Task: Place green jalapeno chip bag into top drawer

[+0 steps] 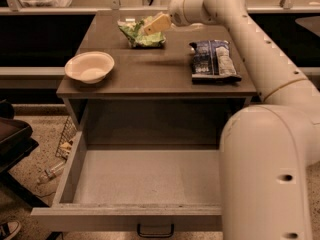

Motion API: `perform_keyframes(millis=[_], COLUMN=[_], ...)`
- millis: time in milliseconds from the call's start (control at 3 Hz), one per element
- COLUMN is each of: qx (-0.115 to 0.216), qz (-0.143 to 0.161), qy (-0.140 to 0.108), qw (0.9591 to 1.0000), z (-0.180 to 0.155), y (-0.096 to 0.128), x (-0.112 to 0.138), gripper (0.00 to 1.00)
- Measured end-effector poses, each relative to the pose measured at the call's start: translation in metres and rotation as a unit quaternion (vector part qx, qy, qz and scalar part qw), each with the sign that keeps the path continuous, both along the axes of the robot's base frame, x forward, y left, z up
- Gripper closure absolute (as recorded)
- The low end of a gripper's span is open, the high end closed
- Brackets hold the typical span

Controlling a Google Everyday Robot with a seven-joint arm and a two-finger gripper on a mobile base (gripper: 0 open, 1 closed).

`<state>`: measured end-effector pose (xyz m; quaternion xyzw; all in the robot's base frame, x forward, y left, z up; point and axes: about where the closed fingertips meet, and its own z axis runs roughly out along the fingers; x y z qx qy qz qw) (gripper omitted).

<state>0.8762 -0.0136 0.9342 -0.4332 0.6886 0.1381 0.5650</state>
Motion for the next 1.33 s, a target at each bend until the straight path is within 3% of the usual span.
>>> perform_keyframes(millis=[667, 1000, 1333], qx=[-0.021, -0.032, -0.031], qz=[-0.008, -0.010, -0.008], qy=[0.052, 0.082, 0.082], qw=[0.9984, 0.9961, 0.9961], z=[-0.058, -0.085, -0.086], y=[0.052, 0.071, 0.073], x=[0.041, 0.049, 0.048], gripper=[0.00, 0.25, 0.49])
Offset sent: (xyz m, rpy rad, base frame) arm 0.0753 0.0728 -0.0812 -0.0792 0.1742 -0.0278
